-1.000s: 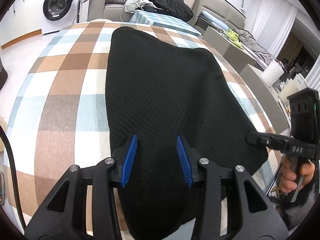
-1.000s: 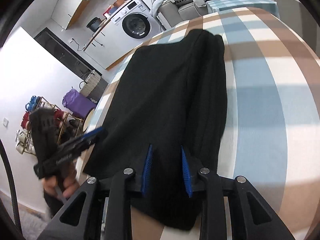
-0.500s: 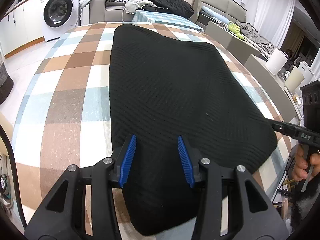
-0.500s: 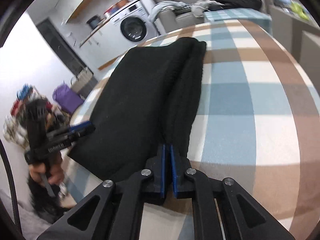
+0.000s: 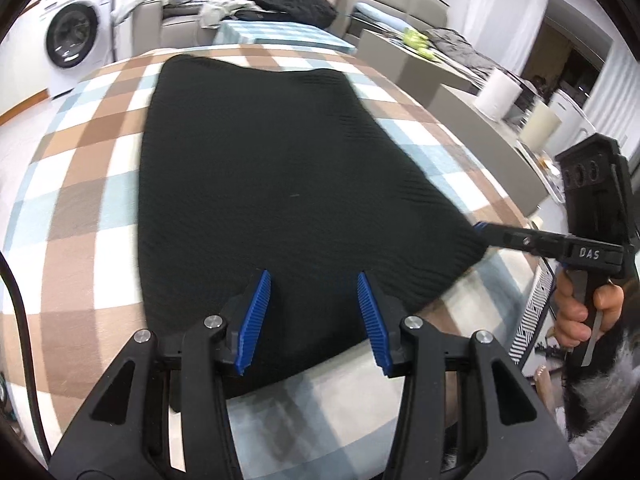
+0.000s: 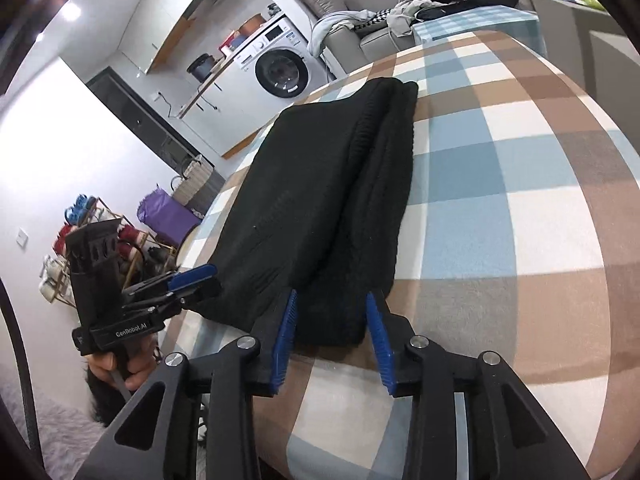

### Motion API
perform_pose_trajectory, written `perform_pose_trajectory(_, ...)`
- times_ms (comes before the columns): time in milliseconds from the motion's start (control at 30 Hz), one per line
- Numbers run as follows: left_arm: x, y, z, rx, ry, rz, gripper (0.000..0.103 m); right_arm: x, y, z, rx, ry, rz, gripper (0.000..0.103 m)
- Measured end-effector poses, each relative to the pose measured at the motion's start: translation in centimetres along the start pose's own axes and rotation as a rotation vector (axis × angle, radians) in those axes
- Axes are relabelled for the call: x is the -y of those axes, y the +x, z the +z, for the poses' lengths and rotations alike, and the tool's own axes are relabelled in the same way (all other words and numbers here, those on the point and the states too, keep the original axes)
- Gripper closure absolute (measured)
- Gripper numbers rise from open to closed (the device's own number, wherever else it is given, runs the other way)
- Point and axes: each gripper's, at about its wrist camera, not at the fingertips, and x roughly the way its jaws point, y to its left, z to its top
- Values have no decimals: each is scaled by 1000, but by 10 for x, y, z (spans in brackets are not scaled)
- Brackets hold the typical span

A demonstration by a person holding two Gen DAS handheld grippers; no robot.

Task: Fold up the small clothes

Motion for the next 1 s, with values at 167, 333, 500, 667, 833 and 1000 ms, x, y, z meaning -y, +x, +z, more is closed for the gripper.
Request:
perform_pose_trajectory(167, 30, 14, 6, -30, 84, -61, 61, 6, 3, -15, -42, 42, 82, 63)
perform_pose_trajectory(333, 55, 24, 7, -68, 158, -119, 54, -1, 14, -13, -41, 40, 133, 63)
perform_pose_trajectory(500, 75, 32, 13, -60, 220, -142, 45, -2, 24, 14, -5, 75, 154, 62)
perform_pose_trajectory(667, 93, 48, 24, -44, 251, -114, 45, 5, 40, 31, -23, 151, 221, 62)
perform_pose_trajectory(833, 96, 56, 33, -21, 240, -108, 73, 10, 39, 35, 1, 235, 320, 62)
perform_pose_trajectory(1000, 77, 42, 40, 32, 170, -136, 90, 11, 23, 32, 43, 217, 250, 63)
